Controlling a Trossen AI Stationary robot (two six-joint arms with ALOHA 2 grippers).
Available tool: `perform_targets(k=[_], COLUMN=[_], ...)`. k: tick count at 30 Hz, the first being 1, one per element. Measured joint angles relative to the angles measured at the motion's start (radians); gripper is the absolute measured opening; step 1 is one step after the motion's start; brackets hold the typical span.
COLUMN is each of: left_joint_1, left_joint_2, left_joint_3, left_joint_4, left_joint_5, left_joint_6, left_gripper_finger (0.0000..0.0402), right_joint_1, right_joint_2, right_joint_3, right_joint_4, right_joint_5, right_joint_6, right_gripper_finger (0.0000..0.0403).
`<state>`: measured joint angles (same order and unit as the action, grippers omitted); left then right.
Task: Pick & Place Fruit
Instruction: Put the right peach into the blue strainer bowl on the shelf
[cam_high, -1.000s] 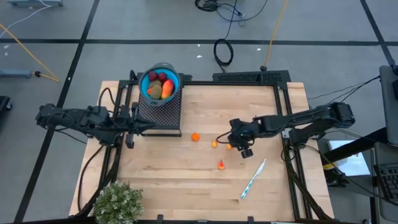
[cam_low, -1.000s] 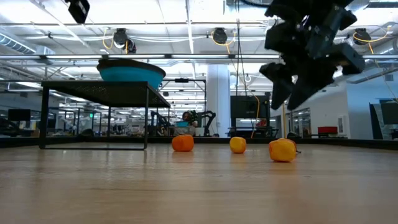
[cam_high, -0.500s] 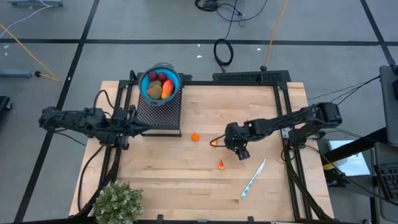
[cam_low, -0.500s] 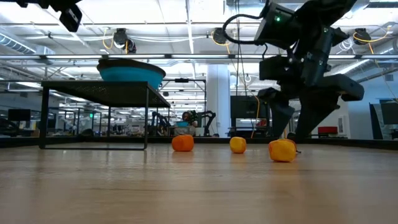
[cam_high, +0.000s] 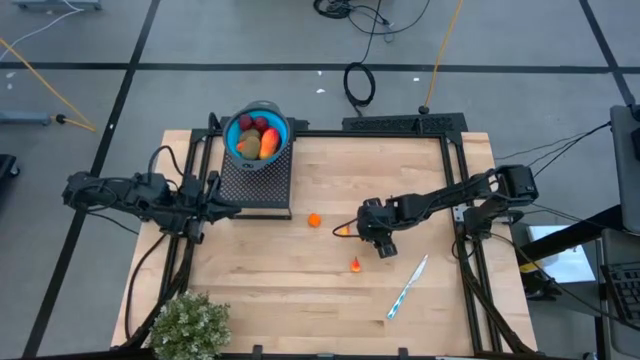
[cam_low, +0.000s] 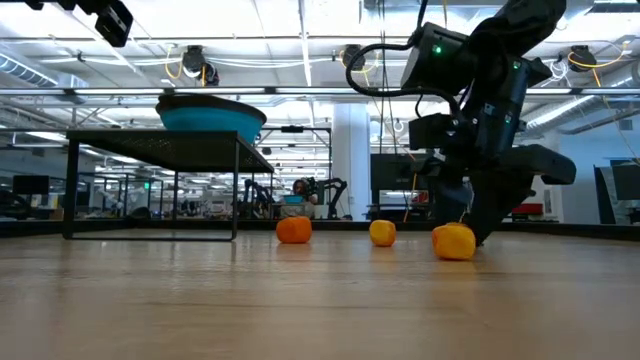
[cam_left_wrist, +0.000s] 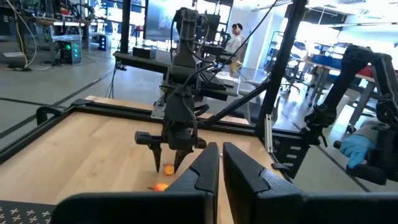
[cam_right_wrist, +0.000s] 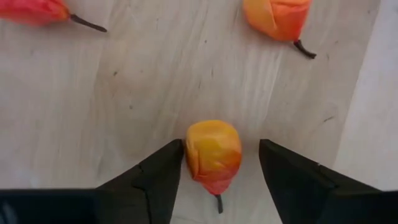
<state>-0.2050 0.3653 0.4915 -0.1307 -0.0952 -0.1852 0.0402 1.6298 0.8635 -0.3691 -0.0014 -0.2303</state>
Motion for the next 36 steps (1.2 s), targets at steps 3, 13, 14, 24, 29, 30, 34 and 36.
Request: perform_targets(k=[3, 13, 14, 24, 29, 30, 34, 36], left_joint_1=[0.0, 0.0, 0.0, 0.0, 0.0, 0.0, 0.0, 0.0], left_joint_2=[0.0, 0.001, 0.002, 0.161, 0.28, 0.302, 0.385, 0.421], left_joint_3=[0.0, 0.0, 0.0, 0.0, 0.0, 0.0, 0.0, 0.0], left_joint_4=[0.001, 0.05, 0.064, 0.322, 0.479, 0.512, 0.64, 0.689], left_joint_5=[0.0, -0.011, -0.02, -0.112, -0.124, -0.124, -0.124, -0.124], left_joint_6=[0.0, -0.045, -0.068, -0.16, -0.165, -0.165, -0.221, -0.255], left_gripper_finger=[0.0027, 0.0008, 0.0006, 0.0052, 0.0106, 0.0117, 0.015, 0.0162], right_joint_1=[0.0, 0.0, 0.0, 0.001, 0.001, 0.0, 0.0, 0.0], right_joint_2=[0.0, -0.058, -0.074, -0.29, -0.404, -0.425, -0.499, -0.53], right_joint_3=[0.0, -0.005, -0.005, -0.005, -0.005, -0.005, -0.004, -0.004], right_joint_4=[-0.005, -0.002, -0.002, 0.111, 0.239, 0.27, 0.377, 0.425], right_joint_5=[-0.003, 0.0, 0.0, -0.004, -0.019, -0.032, -0.098, -0.137], right_joint_6=[0.021, 0.091, 0.091, 0.148, 0.163, 0.164, 0.169, 0.174], right_gripper_finger=[0.0189, 0.0101, 0.0094, 0.0091, 0.0092, 0.0091, 0.009, 0.009])
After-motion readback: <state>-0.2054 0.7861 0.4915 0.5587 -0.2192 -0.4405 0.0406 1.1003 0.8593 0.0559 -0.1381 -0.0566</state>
